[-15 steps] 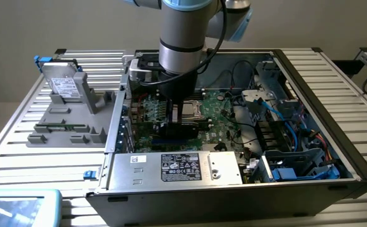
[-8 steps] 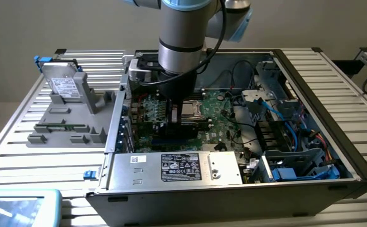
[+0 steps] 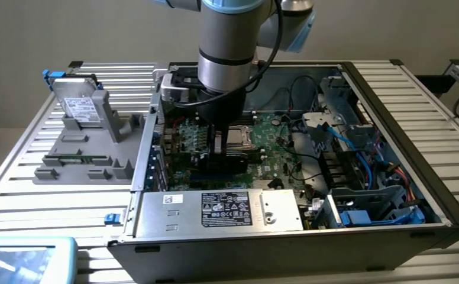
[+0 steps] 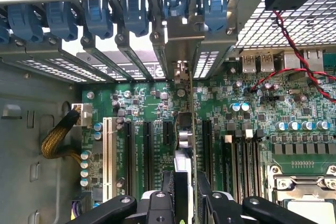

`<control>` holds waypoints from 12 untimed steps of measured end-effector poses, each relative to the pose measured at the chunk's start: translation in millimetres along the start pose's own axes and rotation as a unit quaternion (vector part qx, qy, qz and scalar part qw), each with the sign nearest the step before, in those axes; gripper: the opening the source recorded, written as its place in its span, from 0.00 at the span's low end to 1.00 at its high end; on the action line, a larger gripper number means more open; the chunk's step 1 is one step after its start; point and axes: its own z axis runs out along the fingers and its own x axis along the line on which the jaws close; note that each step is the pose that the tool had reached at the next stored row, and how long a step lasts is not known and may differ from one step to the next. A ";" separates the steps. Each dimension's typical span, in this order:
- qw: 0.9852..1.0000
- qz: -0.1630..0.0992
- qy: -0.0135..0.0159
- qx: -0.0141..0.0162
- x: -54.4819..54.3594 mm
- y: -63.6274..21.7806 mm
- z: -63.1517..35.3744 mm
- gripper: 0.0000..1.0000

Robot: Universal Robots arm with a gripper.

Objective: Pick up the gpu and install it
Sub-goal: 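Insert the gpu into the slot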

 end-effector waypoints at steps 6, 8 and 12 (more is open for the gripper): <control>1.000 -0.001 0.000 0.000 -1.5 0.0 0.6 0.28; 1.000 -0.001 0.000 0.000 -1.4 0.0 0.6 0.28; 1.000 -0.001 0.000 0.000 -1.4 0.0 0.7 0.28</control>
